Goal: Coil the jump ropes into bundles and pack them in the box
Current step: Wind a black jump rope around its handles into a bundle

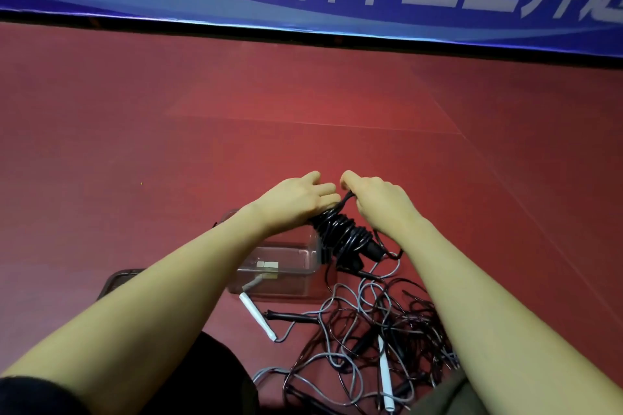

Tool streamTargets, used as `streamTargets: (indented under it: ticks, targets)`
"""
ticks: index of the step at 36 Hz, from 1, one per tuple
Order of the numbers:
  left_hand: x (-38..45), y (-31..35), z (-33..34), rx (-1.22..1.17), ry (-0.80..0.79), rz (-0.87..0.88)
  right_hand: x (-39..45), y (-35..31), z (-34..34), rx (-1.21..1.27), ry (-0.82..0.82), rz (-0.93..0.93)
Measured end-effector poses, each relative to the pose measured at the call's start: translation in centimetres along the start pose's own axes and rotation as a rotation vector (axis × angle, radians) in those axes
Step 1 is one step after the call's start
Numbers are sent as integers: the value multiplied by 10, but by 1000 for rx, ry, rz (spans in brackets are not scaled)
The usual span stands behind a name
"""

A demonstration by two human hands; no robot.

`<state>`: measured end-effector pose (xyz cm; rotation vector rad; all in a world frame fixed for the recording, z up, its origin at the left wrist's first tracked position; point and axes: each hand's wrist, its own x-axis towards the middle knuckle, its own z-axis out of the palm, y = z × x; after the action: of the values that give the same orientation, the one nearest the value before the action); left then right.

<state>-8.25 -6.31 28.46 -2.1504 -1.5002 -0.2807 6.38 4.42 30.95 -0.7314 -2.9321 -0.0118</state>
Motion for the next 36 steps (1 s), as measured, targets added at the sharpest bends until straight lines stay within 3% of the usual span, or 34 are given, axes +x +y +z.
streamTargets:
  ticks: [6,7,10,11,12,16,19,22,27,36]
  targets:
    - [8,0,0,-87,56,-47,-1,6,5,50,148,-41]
    - [10,4,-3,-165,69,-116,-1,8,7,116,167,-44]
    - [15,20,-15,-562,122,-449,-10,2,0,663,221,-20]
    - [17,23,-18,-694,99,-553,-11,-1,-3,717,198,7]
    - [19,26,-20,-761,89,-629,-11,-3,-8,661,162,48]
    - [31,32,-23,-999,181,-873,0,-3,-4,60,42,144]
    - [37,30,-23,-1123,252,-1041,3,-3,7,54,4,108]
    - [36,24,-17,-1115,246,-1176,3,-4,12,59,-8,25]
    - [33,15,-9,-1058,113,-1245,4,-8,9,54,-63,-76]
    - [26,7,-5,-645,-97,-1169,2,-13,1,-48,-90,-228]
